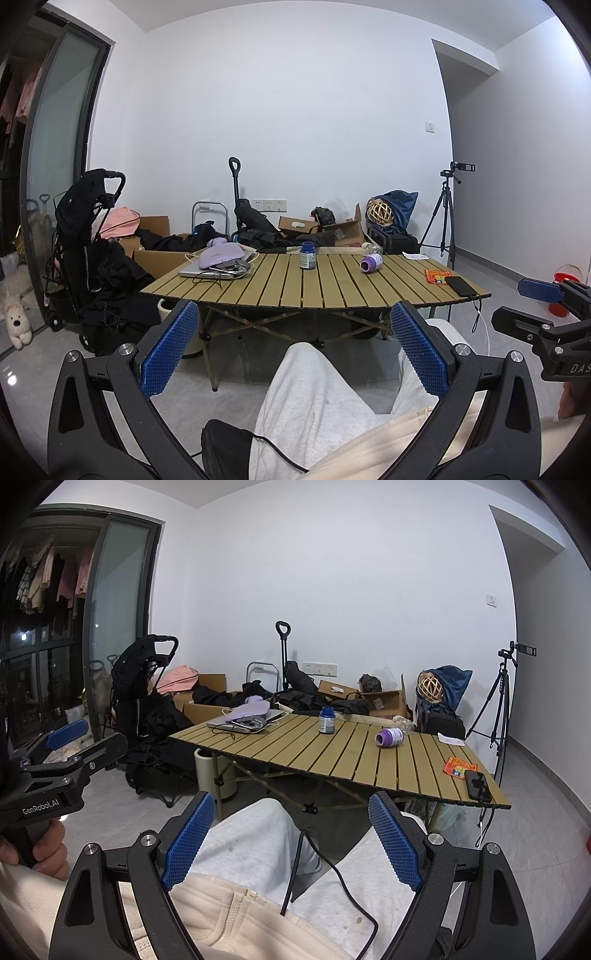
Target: Flip cup upright
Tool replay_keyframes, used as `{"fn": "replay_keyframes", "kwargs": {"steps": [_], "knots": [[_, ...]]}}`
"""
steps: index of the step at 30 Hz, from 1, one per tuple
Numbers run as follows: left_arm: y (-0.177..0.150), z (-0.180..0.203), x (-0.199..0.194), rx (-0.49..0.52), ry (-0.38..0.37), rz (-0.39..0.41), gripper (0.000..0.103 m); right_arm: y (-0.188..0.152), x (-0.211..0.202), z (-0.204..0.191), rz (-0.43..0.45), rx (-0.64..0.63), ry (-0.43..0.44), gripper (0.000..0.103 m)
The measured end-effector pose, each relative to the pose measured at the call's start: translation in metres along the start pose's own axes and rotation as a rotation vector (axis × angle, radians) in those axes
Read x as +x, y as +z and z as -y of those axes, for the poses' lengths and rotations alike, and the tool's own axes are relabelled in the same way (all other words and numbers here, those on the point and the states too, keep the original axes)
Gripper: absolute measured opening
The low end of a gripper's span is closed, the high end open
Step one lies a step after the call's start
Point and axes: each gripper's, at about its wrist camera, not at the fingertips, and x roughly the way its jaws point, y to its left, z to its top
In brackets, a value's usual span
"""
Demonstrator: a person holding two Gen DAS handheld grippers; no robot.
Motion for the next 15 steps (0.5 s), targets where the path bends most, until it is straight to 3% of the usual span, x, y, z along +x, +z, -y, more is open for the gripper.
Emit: {"fn": "replay_keyframes", "kwargs": {"steps": [15], "knots": [[-0.0038, 0.0038, 0.0017, 0.002, 0.003, -0.006, 0.103, 0.0010, -0.0007, 0.0005, 0.001, -0.001, -0.003, 0.090]]}}
